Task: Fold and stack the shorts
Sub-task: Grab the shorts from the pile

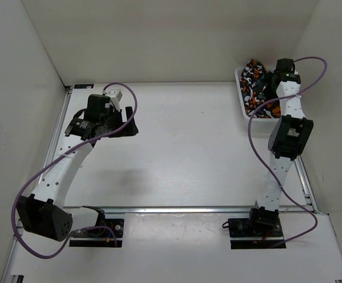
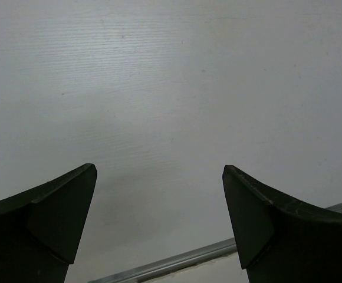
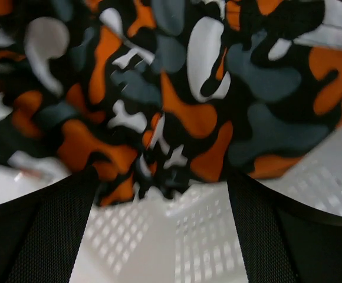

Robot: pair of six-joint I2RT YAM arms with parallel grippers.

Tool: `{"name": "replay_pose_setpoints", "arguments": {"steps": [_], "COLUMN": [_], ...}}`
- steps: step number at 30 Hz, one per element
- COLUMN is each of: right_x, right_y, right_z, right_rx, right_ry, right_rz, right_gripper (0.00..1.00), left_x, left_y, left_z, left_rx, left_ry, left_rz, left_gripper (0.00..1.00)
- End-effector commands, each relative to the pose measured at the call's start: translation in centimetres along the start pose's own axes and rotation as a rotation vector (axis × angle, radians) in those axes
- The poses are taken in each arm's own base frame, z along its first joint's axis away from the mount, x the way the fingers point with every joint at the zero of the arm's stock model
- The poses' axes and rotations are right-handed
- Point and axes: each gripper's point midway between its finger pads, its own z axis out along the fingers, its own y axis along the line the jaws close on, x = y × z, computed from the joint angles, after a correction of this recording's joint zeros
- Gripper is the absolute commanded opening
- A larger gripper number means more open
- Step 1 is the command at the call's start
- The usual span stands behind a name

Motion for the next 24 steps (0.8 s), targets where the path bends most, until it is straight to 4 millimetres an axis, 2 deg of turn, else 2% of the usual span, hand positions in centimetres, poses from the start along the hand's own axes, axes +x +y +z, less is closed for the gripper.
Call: {"name": "replay_pose_setpoints", "arguments": {"steps": [1,2,3,4,5,6,7,9,11,12,14,15,16,17,19,20,21,22,23,24], "right_x": [-1.7,-2.9,-2.0,-1.9,-2.2,-1.4,-1.0,-1.2,-2.4,-4.3,-6.9,-9.3,-10.7,-12.6,-13.4,-14.4,-13.8,-13.8,-12.6,-11.8], "right_y": [-1.2,-1.3,-1.2,-1.2,-0.8,-1.0,-0.9,-0.6,-0.2,0.3,1.4,2.8,3.6,4.8,8.1,8.8,10.9,12.2,14.1,15.2], "right_z": [1.5,1.7,3.7,4.3,4.6,5.8,6.3,6.3,4.8,2.2,-1.3,-6.0,-8.3,-13.5,-19.5,-24.2,-27.3,-32.5,-34.9,-37.0], "right_rx": [0.067,0.061,0.059,0.059,0.044,0.052,0.048,0.033,0.020,-0.004,-0.036,-0.091,-0.141,-0.222,-0.418,-0.493,-0.573,-0.664,-0.731,-0.776], "right_ry": [-0.031,-0.060,-0.030,-0.029,-0.034,-0.015,-0.003,-0.008,-0.037,-0.088,-0.180,-0.262,-0.315,-0.392,-0.445,-0.518,-0.538,-0.617,-0.635,-0.658], "right_rz": [0.048,0.058,0.055,0.055,0.056,0.054,0.064,0.074,0.086,0.092,0.083,0.071,0.056,0.055,0.001,-0.025,-0.058,-0.118,-0.164,-0.202], "right_gripper": [0.91,0.91,0.90,0.81,0.78,0.71,0.50,0.26,0.00,0.00,0.00,0.00,0.00,0.00,0.00,0.00,0.00,0.00,0.00,0.00], "left_x": [-2.7,-2.7,-2.8,-2.9,-3.3,-3.1,-3.6,-3.6,-3.5,-3.4,-3.4,-3.4,-3.4,-3.4,-3.9,-4.0,-4.5,-5.2,-6.2,-6.3], "left_y": [1.0,1.5,1.9,2.7,2.8,2.8,3.1,3.3,3.4,3.2,2.9,2.5,2.3,2.3,1.7,1.5,1.2,1.0,1.6,2.1], "left_z": [-0.3,0.0,-0.1,0.2,0.0,0.3,0.1,0.1,0.3,0.4,0.4,0.1,0.1,0.1,-0.8,-1.2,-2.3,-3.1,-4.5,-5.2], "left_rx": [-0.080,-0.110,-0.132,-0.170,-0.177,-0.179,-0.197,-0.207,-0.211,-0.199,-0.183,-0.162,-0.153,-0.153,-0.122,-0.118,-0.109,-0.108,-0.150,-0.187], "left_ry": [-0.083,-0.084,-0.091,-0.093,-0.104,-0.096,-0.111,-0.114,-0.104,-0.101,-0.096,-0.101,-0.098,-0.098,-0.122,-0.134,-0.160,-0.193,-0.253,-0.268], "left_rz": [-0.037,-0.051,-0.061,-0.077,-0.077,-0.078,-0.078,-0.078,-0.069,-0.069,-0.068,-0.068,-0.067,-0.067,-0.065,-0.074,-0.073,-0.083,-0.109,-0.128], "left_gripper": [1.00,1.00,1.00,1.00,1.00,1.00,1.00,1.00,1.00,1.00,1.00,1.00,1.00,1.00,1.00,1.00,1.00,1.00,1.00,1.00]}}
